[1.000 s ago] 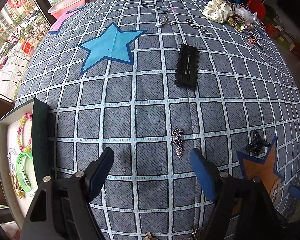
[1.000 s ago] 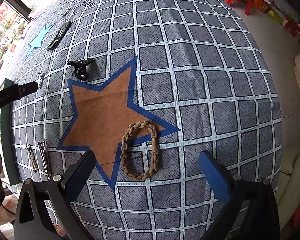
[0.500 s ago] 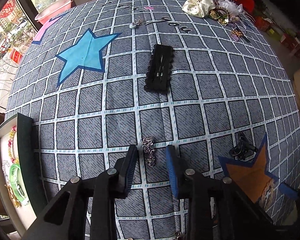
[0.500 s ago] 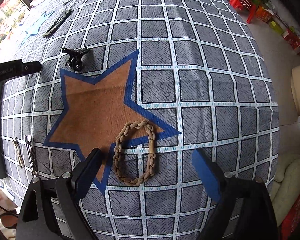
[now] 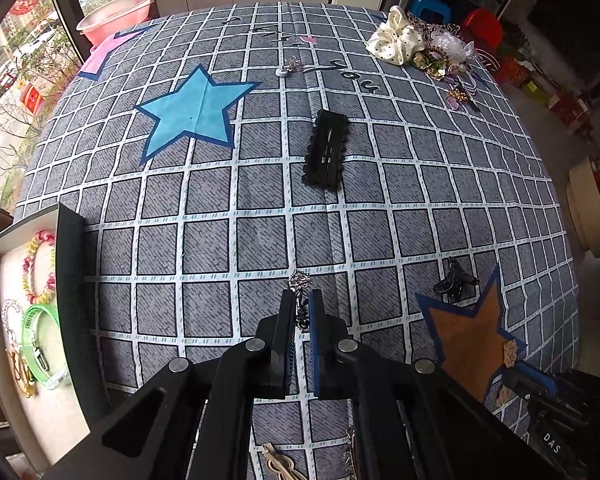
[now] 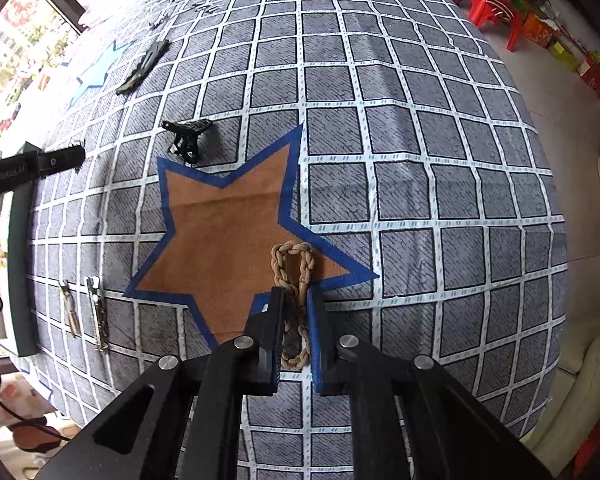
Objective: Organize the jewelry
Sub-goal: 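Grasp the silver clip with the left tool while the right tool grasps the braided brown bracelet, then carry the silver pendant clip and braided bracelet into the white tray while opening both tools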
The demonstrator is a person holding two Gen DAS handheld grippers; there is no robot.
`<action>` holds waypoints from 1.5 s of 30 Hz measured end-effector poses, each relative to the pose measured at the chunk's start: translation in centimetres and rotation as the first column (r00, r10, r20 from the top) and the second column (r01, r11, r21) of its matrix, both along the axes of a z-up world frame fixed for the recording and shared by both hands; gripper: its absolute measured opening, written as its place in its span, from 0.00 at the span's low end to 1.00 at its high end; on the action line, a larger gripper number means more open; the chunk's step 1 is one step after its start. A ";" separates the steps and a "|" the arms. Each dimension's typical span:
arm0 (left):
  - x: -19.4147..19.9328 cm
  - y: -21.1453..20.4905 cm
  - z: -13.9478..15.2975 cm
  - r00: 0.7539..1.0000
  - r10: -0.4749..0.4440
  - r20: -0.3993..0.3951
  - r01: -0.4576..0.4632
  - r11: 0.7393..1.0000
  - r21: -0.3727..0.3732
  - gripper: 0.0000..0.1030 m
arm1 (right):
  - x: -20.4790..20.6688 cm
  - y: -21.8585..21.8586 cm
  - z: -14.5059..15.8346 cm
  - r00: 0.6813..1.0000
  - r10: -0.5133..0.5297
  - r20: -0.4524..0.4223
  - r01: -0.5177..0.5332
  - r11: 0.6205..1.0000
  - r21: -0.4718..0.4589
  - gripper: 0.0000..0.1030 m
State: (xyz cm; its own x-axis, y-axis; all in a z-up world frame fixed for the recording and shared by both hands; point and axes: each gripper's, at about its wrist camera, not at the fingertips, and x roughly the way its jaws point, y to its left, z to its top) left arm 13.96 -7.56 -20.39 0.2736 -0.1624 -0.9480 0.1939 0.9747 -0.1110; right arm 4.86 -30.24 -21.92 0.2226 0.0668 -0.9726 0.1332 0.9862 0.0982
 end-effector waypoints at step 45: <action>-12.7 27.4 1.2 0.856 0.515 0.027 -0.515 0.857 -0.016 0.13 | 4.5 27.4 6.2 0.836 0.533 0.132 -0.547 0.827 0.130 0.12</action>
State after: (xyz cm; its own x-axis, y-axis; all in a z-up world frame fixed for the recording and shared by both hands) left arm 1.22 19.88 -19.19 0.3477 0.0025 -0.9376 -0.3326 0.9353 -0.1209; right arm 9.32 -2.81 -15.75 0.1884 0.3493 -0.9179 -0.4325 0.8686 0.2418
